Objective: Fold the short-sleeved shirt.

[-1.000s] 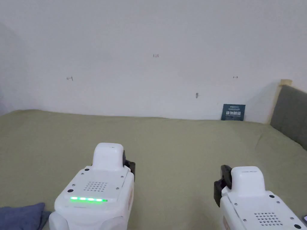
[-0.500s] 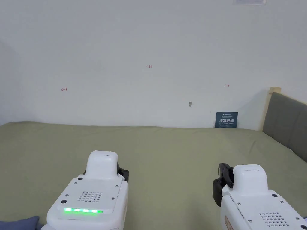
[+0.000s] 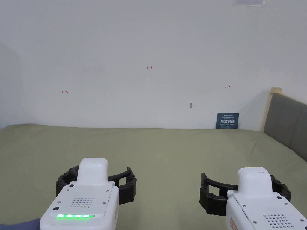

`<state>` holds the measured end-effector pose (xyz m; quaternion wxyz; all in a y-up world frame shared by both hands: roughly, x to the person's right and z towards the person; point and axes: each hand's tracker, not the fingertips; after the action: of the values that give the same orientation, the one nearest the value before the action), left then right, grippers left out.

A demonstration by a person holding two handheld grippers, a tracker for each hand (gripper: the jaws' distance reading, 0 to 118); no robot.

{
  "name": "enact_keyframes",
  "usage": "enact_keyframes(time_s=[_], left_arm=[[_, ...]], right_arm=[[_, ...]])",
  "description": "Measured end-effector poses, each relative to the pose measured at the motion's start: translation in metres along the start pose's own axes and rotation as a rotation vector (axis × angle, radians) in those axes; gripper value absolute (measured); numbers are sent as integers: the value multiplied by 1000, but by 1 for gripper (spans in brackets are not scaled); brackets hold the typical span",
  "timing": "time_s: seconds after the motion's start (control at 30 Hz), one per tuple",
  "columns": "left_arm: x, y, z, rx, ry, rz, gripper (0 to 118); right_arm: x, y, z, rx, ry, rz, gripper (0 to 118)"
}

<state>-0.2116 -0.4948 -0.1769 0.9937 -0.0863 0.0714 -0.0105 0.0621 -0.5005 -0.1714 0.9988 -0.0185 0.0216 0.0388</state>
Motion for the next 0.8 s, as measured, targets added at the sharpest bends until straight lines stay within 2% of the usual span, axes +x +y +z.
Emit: enact_keyframes(time_s=[0.5, 0.67, 0.73, 0.8], left_arm=[[1, 2, 7, 17, -9, -7, 112], [-1, 3, 8, 8, -2, -4, 113], [-2, 2, 9, 2, -5, -2, 113], [-3, 3, 10, -8, -16, 16, 112]], right_arm=[[5, 5, -6, -33, -26, -6, 118], [7, 13, -3, -48, 56, -54, 118], [3, 17, -3, -63, 17, -62, 118], [-2, 20, -3, -79, -41, -17, 118]])
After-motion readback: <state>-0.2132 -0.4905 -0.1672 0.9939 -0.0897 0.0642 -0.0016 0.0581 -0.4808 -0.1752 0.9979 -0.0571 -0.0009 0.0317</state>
